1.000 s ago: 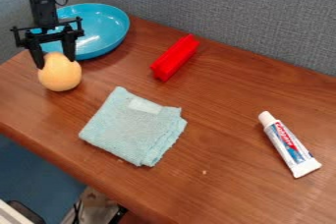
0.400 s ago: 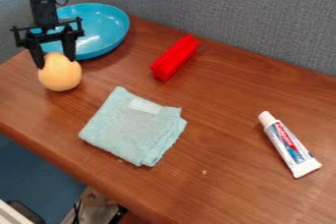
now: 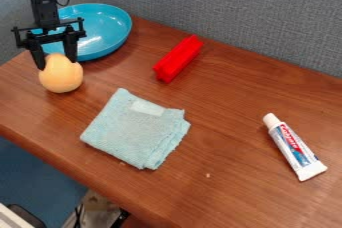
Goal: Put the yellow ball on the blue plate
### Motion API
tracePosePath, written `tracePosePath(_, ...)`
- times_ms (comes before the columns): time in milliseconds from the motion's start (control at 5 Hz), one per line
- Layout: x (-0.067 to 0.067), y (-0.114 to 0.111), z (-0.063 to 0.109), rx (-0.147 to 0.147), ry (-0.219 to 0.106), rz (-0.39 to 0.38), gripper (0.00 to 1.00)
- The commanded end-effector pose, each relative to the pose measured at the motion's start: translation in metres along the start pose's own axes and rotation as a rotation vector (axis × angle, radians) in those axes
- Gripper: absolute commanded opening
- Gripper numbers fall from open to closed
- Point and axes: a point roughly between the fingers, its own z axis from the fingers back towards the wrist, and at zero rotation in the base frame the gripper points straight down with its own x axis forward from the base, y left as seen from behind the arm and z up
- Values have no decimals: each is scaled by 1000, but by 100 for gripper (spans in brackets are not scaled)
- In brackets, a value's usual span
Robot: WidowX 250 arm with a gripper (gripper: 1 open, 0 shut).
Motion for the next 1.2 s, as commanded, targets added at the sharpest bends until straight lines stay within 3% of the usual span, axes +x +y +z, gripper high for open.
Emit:
tracePosePath(0, 0, 3, -8, 0, 26, -1, 0)
tracePosePath(1000, 1, 1, -12, 3, 46, -15, 0)
